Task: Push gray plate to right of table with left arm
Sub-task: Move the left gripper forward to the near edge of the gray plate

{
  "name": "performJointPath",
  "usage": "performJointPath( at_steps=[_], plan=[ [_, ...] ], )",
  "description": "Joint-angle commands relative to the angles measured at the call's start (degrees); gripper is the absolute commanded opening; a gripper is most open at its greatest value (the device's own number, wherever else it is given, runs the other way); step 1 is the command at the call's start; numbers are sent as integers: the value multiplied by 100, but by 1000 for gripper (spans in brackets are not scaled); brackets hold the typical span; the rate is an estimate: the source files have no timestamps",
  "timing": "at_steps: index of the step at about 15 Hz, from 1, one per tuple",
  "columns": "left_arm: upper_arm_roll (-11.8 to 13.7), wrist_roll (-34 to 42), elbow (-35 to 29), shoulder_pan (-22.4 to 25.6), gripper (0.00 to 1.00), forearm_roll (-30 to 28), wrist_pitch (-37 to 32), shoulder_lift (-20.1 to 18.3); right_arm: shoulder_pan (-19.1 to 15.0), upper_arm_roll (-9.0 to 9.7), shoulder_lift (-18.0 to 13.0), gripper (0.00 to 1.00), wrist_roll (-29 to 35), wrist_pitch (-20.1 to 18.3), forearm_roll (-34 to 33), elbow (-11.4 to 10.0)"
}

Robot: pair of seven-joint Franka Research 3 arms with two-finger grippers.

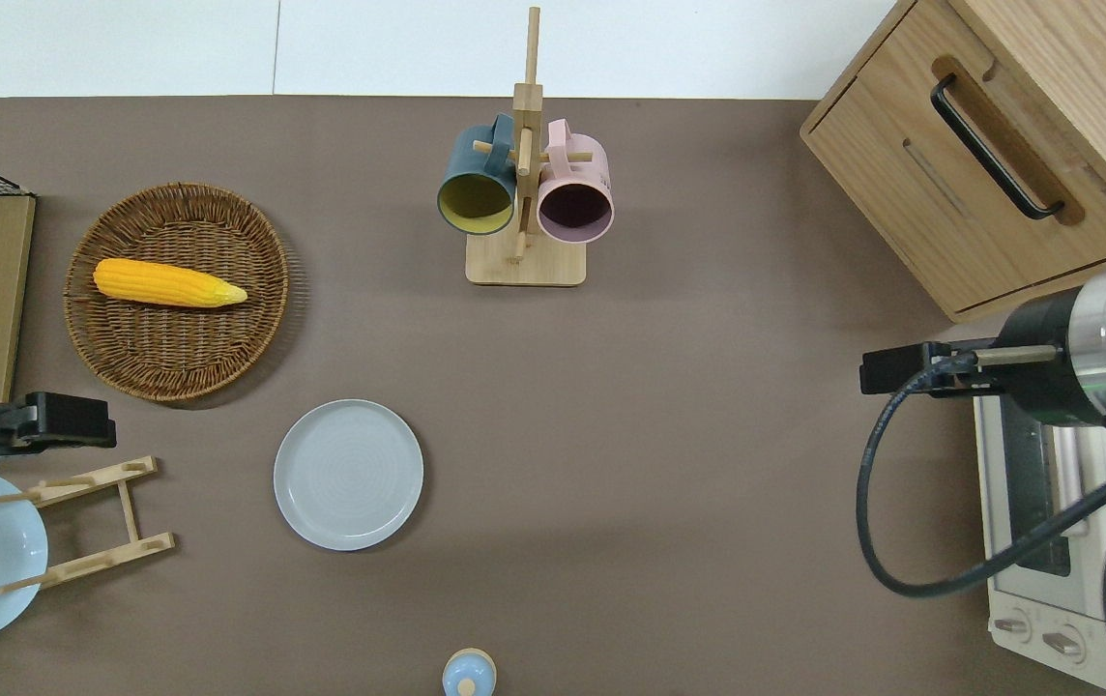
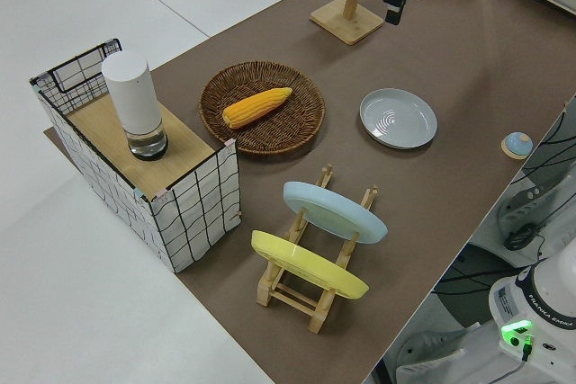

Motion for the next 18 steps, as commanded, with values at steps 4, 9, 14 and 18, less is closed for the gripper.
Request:
performJointPath(
  at_steps=[4,9,14,18],
  plan=[
    [-14,153,-674,-20,991,-110,468,67,-37,23,36,996,12,-31,92,81],
    [-23,162,-1587,-47,991,-110,1205,93,-37,23,36,996,12,-31,92,81],
    [-23,162,-2247,-12,991,-207,1883,40,-37,23,36,996,12,-31,92,81],
    [-14,180,-2729,-29,989,-356,2320,5,-37,23,36,996,12,-31,92,81]
  ],
)
